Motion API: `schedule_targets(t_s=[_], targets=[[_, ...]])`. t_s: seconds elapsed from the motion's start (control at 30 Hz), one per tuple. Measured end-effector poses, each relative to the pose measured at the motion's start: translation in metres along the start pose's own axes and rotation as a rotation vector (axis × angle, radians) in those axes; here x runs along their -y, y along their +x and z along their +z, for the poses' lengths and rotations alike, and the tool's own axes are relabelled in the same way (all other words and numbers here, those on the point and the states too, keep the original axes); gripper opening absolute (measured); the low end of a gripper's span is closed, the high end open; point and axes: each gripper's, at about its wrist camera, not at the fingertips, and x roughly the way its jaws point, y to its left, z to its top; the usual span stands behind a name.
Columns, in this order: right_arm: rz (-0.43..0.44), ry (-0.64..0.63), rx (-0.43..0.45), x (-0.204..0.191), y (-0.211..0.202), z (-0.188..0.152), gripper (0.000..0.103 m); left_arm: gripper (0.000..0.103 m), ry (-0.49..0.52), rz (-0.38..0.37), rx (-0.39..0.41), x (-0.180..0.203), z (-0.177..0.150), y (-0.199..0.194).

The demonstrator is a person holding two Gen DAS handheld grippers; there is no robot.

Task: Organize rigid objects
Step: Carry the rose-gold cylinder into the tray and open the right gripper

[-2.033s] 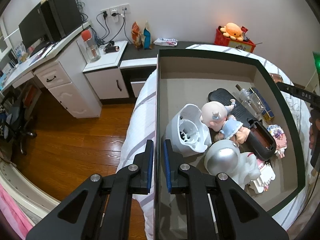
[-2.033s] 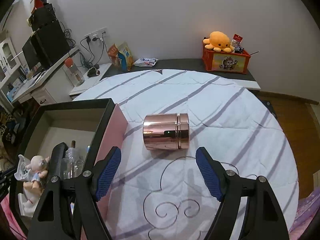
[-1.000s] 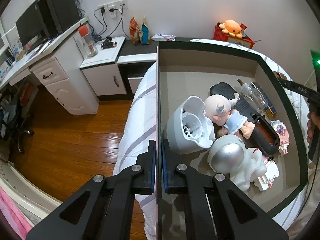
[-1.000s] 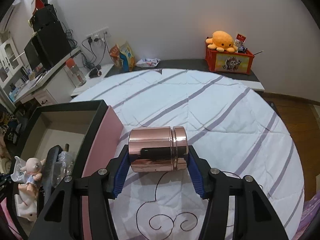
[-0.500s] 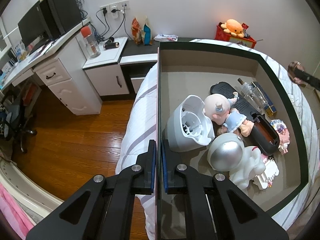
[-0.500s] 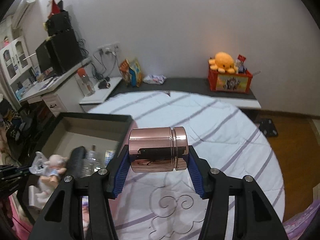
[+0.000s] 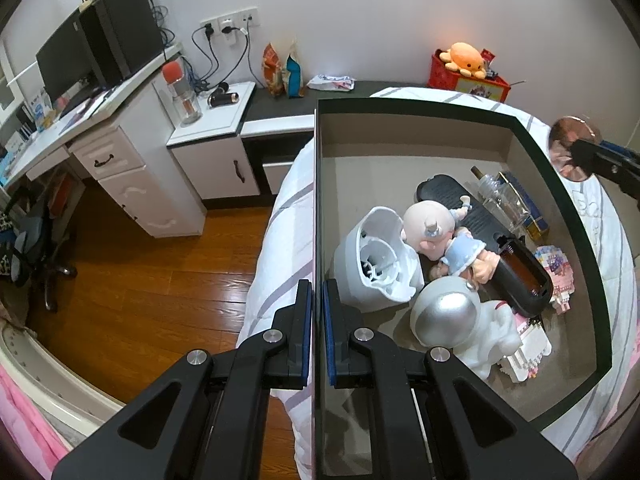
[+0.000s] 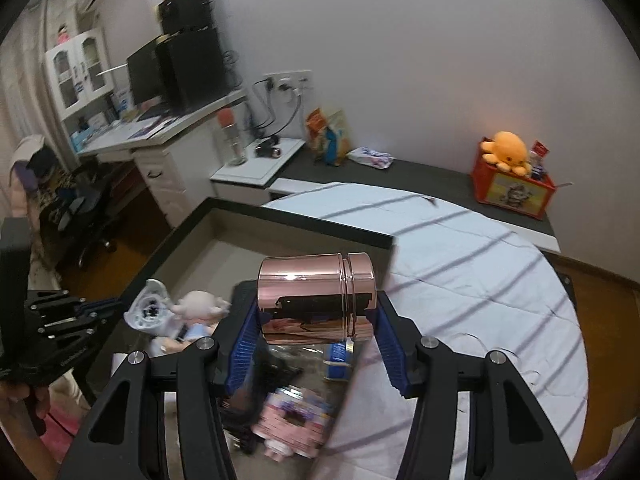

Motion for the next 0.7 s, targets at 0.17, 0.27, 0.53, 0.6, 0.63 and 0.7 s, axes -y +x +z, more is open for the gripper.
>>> schedule_targets(t_s=[0.17, 0.27, 0.53, 0.6, 0.63, 0.7], targets=[[0.036, -0.05, -0.043, -0.023, 0.021, 0.013, 0.056, 0.005, 0.006, -0.008, -0.002, 0.0, 0.007, 0.005], [0.044, -0.071, -0.062, -0.031, 0.032, 0.018, 0.056, 0.005, 0.009, -0.016, -0.004, 0.0, 0.014, 0.009], [0.066, -0.104, -0.122, -0.044, 0.067, 0.028, 0.056, 0.005, 0.03, -0.025, -0.01, 0.0, 0.036, 0.022], [0.067, -0.115, -0.139, -0.047, 0.074, 0.03, 0.056, 0.005, 0.031, -0.026, -0.01, 0.0, 0.04, 0.025], [0.067, -0.119, -0.145, -0.048, 0.077, 0.03, 0.056, 0.005, 0.032, -0.025, -0.012, 0.0, 0.042, 0.026], [0.07, -0.129, -0.161, -0.051, 0.083, 0.032, 0.056, 0.005, 0.031, -0.023, -0.013, 0.001, 0.044, 0.028]])
